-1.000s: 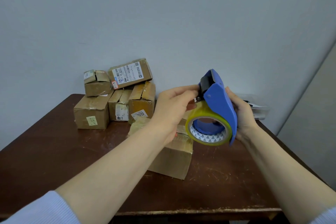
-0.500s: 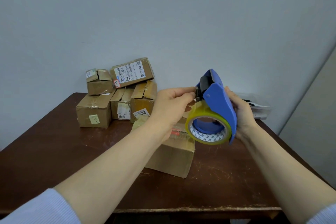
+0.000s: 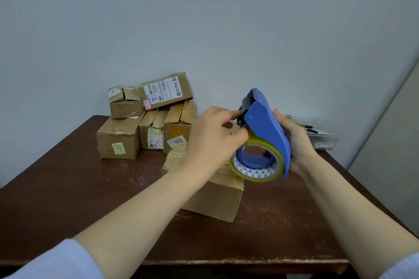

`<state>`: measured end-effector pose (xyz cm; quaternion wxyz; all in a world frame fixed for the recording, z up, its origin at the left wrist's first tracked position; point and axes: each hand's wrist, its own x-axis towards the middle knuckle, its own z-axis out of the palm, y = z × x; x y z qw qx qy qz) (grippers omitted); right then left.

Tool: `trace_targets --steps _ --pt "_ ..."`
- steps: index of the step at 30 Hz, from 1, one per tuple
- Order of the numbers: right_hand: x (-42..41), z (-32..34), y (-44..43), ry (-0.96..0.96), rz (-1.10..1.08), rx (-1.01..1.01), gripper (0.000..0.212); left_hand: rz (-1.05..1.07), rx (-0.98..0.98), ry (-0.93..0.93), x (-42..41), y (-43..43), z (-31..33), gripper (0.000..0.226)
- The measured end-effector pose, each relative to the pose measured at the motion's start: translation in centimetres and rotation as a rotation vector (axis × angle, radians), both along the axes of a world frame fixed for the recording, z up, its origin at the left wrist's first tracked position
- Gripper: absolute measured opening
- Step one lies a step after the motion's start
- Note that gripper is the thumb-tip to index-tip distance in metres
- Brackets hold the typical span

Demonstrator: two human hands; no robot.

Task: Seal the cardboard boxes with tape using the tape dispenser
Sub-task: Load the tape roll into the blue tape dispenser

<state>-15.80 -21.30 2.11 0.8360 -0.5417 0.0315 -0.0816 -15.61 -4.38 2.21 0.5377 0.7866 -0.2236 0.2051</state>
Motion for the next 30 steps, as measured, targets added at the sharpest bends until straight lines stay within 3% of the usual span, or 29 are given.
trace_targets --steps 4,7,14,19,22,25,27,30 --pt "0.1 0.0 -0.3 0.028 -0.016 -0.064 0.026 -0.156 -0.21 0.153 -0.3 1.1 1.1 0.022" --pt "0.3 -0.1 -0.6 0.044 -0.049 -0.189 0.026 -0.137 -0.355 0.344 -0.1 2.0 2.8 0.021" --pt "0.3 0.0 0.4 0.035 -0.094 -0.37 0.052 -0.126 -0.288 0.585 0.5 2.5 3.9 0.014" --pt "0.5 -0.2 0.2 0.016 -0.101 -0.408 0.039 -0.204 -0.403 0.721 1.0 2.9 3.7 0.02" --pt "0.7 -0.3 0.0 0.035 -0.092 -0.363 0.035 -0.191 -0.44 0.717 1.2 2.9 3.3 0.024" --pt "0.4 -0.3 -0.2 0.093 -0.015 -0.184 0.031 -0.187 -0.516 0.611 1.1 2.8 2.9 0.018" --pt "0.4 -0.2 -0.2 0.104 0.018 -0.08 0.031 -0.176 -0.341 0.441 0.5 2.4 2.5 0.01" --pt "0.6 -0.2 0.0 0.097 0.029 -0.006 0.034 -0.186 -0.102 0.294 -0.3 1.4 1.4 0.04"
